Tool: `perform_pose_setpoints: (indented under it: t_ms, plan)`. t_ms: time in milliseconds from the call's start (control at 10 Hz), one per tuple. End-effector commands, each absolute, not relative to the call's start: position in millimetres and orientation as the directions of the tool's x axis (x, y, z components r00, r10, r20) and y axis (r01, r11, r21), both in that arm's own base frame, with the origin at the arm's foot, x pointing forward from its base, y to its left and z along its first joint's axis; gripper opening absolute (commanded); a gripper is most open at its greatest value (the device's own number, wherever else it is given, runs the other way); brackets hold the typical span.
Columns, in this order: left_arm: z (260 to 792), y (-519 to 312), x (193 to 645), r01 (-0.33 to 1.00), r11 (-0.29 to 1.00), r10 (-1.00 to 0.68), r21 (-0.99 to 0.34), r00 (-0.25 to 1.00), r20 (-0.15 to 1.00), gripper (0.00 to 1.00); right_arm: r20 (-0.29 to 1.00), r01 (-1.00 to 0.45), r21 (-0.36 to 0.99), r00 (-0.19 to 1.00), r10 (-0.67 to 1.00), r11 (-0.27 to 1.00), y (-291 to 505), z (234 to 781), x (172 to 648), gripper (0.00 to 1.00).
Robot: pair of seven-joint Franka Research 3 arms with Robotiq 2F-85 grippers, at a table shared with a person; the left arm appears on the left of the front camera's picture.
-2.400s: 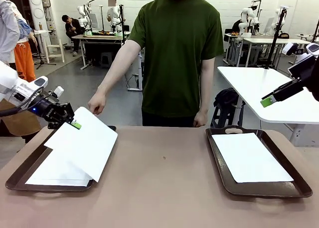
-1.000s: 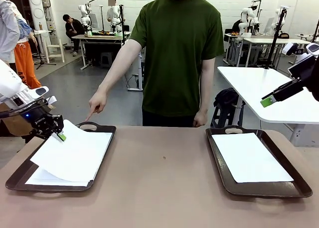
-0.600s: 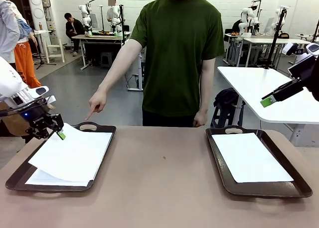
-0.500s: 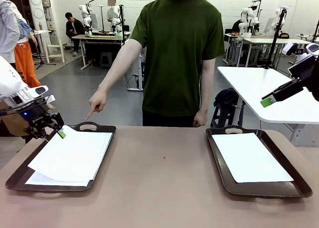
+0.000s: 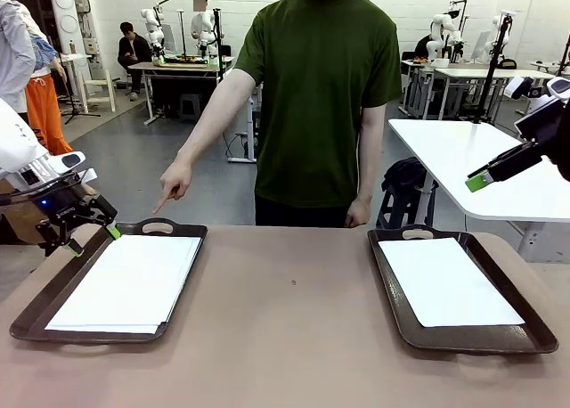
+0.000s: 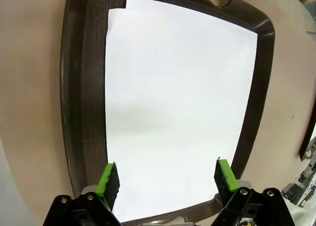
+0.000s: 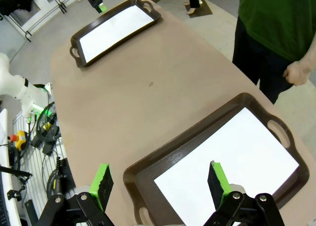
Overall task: Sort the A4 documents.
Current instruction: Place the A4 Paper in the designated Handle tray.
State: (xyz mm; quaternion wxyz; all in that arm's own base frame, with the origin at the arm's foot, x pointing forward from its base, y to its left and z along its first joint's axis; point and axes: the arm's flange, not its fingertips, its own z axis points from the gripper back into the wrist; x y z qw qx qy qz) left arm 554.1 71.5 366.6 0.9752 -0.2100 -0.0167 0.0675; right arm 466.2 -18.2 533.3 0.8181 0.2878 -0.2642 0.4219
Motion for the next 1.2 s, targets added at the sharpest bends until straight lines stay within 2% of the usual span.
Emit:
perform_pose_setpoints:
  t_ms: [0,100,200,1100]
  plan:
    - [370.5,72.9,548.8,-0.191,0.867,0.204,-0.461,0.979,-0.022,1.0,0.674,-0.844,0.248,0.503,0.541,0.476,-16.6,533.0,466.3,1.0]
    - [369.5,67.3,546.3,-0.237,0.708,0.243,-0.666,0.966,-0.086,1.0,0.674,-0.844,0.248,0.503,0.541,0.476,-16.6,533.0,466.3,1.0]
    - [366.6,72.7,553.5,-0.139,0.895,0.154,-0.423,0.988,-0.001,1.0,0.674,-0.844,0.248,0.503,0.541,0.476,-16.6,533.0,466.3,1.0]
    - [366.6,72.7,553.5,-0.139,0.895,0.154,-0.423,0.988,-0.001,1.0,0.674,-0.844,0.248,0.503,0.541,0.476,-16.6,533.0,466.3,1.0]
